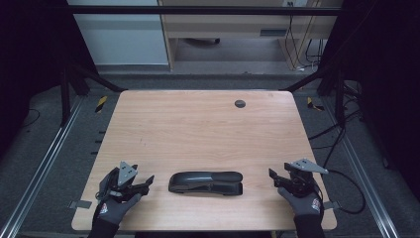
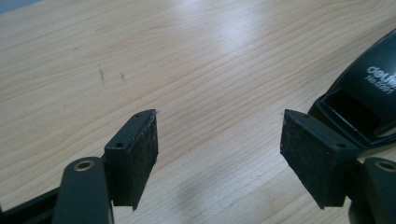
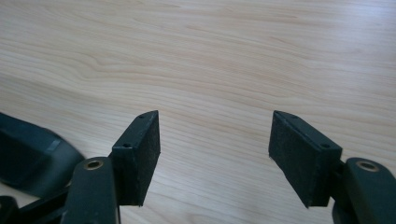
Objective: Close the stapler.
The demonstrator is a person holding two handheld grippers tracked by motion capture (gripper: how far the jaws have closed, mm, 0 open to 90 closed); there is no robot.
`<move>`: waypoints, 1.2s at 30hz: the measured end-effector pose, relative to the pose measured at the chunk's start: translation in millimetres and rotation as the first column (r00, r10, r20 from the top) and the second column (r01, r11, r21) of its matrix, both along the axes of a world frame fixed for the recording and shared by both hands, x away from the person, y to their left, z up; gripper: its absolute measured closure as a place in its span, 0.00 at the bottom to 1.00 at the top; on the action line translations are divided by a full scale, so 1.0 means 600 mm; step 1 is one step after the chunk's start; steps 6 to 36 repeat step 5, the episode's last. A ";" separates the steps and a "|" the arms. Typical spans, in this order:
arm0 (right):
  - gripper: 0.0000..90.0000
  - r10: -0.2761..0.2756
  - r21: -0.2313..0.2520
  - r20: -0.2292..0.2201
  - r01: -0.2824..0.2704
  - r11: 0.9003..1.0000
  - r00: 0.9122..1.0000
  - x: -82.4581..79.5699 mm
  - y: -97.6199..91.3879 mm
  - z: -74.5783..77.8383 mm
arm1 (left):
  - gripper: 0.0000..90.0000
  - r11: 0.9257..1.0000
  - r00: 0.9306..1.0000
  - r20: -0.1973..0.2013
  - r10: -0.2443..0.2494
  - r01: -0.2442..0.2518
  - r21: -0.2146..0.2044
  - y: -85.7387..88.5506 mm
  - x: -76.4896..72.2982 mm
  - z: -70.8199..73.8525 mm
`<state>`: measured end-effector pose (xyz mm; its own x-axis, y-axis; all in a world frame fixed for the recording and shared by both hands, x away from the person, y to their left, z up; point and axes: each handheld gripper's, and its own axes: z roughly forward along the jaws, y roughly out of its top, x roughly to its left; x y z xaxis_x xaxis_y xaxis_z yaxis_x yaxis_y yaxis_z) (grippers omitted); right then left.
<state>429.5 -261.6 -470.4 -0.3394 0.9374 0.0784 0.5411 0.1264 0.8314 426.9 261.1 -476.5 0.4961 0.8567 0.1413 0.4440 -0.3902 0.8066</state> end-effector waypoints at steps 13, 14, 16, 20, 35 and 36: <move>0.35 -0.039 -0.035 -0.016 0.039 0.999 0.999 0.007 -0.023 -0.017 | 0.30 1.000 1.000 -0.013 0.022 -0.023 -0.007 0.010 0.005 -0.004; 0.35 -0.039 -0.035 -0.016 0.039 0.999 0.999 0.007 -0.023 -0.017 | 0.30 1.000 1.000 -0.013 0.022 -0.023 -0.007 0.010 0.005 -0.004; 0.35 -0.039 -0.035 -0.016 0.039 0.999 0.999 0.007 -0.023 -0.017 | 0.30 1.000 1.000 -0.013 0.022 -0.023 -0.007 0.010 0.005 -0.004; 0.35 -0.039 -0.035 -0.016 0.039 0.999 0.999 0.007 -0.023 -0.017 | 0.30 1.000 1.000 -0.013 0.022 -0.023 -0.007 0.010 0.005 -0.004; 0.35 -0.039 -0.035 -0.016 0.039 0.999 0.999 0.007 -0.023 -0.017 | 0.30 1.000 1.000 -0.013 0.022 -0.023 -0.007 0.010 0.005 -0.004; 0.35 -0.039 -0.035 -0.016 0.039 0.999 0.999 0.007 -0.023 -0.017 | 0.30 1.000 1.000 -0.013 0.022 -0.023 -0.007 0.010 0.005 -0.004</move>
